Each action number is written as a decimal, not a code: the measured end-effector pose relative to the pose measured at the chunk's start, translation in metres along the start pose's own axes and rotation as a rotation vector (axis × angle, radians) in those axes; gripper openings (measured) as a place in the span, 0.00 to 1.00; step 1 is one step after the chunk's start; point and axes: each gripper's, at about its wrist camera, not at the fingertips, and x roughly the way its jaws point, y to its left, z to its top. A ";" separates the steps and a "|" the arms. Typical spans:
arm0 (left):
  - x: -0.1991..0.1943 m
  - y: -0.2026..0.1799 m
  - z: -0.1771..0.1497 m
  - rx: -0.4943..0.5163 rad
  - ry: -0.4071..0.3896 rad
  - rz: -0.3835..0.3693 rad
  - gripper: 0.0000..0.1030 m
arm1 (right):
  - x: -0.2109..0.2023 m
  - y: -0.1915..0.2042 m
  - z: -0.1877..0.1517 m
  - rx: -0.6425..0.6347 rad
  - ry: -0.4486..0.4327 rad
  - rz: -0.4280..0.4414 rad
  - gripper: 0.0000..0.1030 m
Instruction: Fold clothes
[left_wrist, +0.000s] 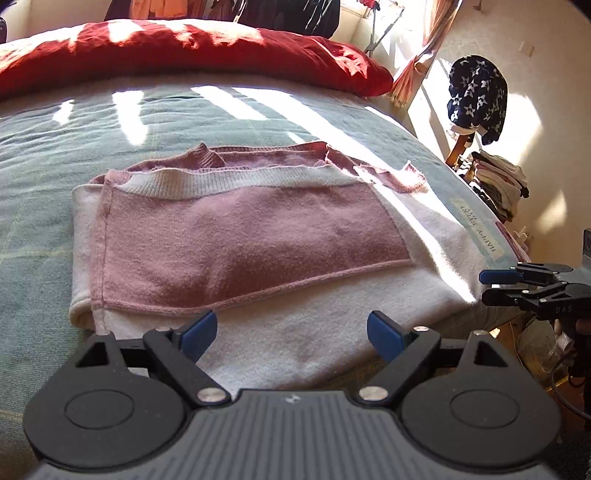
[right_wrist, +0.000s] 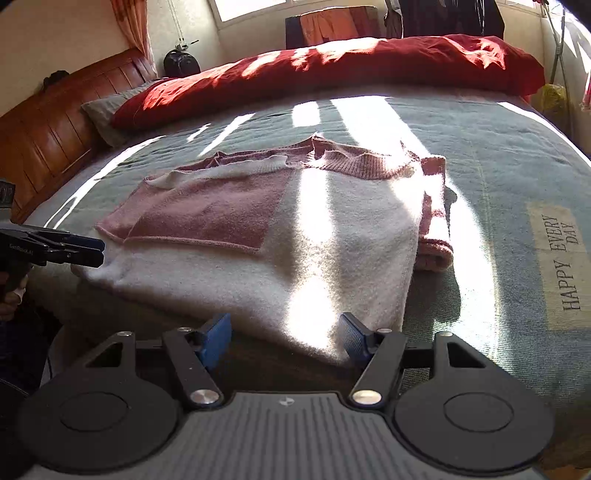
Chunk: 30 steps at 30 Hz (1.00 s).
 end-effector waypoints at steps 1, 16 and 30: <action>0.002 -0.003 0.007 -0.002 -0.004 -0.015 0.87 | 0.003 0.002 0.006 0.009 -0.014 0.025 0.67; 0.081 0.005 0.054 -0.068 -0.029 0.049 0.88 | 0.063 -0.049 0.075 0.041 -0.144 -0.169 0.67; 0.070 0.008 0.070 0.033 -0.001 -0.051 0.89 | 0.092 -0.015 0.096 -0.169 -0.101 -0.143 0.72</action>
